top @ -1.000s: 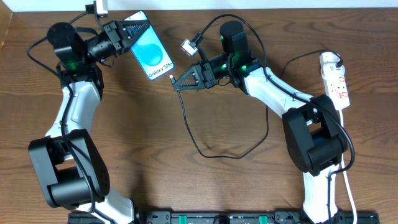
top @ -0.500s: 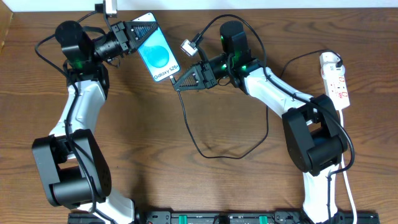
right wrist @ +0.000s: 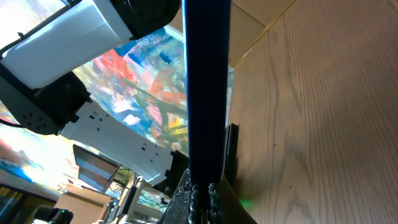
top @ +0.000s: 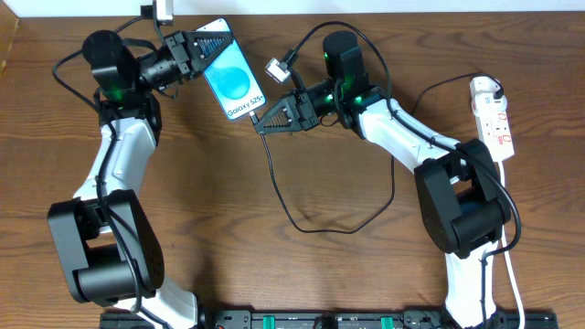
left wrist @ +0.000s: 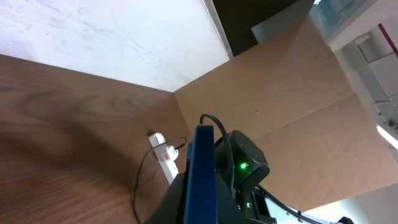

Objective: Plug charger to phone and switch on socket
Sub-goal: 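Push the USB-C plug into the phone's bottom port with the right gripper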

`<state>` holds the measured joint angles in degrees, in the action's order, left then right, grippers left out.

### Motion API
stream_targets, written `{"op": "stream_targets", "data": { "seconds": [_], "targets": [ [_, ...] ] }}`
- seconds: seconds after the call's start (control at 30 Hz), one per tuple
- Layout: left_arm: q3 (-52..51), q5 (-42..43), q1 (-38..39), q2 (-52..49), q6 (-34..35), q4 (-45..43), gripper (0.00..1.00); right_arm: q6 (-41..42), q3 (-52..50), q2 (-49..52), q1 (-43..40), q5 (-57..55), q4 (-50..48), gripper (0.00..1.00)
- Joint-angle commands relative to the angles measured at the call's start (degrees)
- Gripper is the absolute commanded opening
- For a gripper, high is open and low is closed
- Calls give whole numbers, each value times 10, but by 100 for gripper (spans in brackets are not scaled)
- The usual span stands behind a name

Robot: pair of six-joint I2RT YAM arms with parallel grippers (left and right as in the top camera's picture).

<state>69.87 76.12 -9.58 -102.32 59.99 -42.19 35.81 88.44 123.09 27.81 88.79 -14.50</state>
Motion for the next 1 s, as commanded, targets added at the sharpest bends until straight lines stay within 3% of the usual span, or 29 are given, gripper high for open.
{"op": "stream_targets", "data": {
  "seconds": [0.0,0.97],
  "targets": [
    [7,13,9,13,2,-3,7,4,7,7,-1,7,-3,1],
    [6,51,24,12,-11,-3,7,15,7,7,0,-4,-3,1]
  ]
}}
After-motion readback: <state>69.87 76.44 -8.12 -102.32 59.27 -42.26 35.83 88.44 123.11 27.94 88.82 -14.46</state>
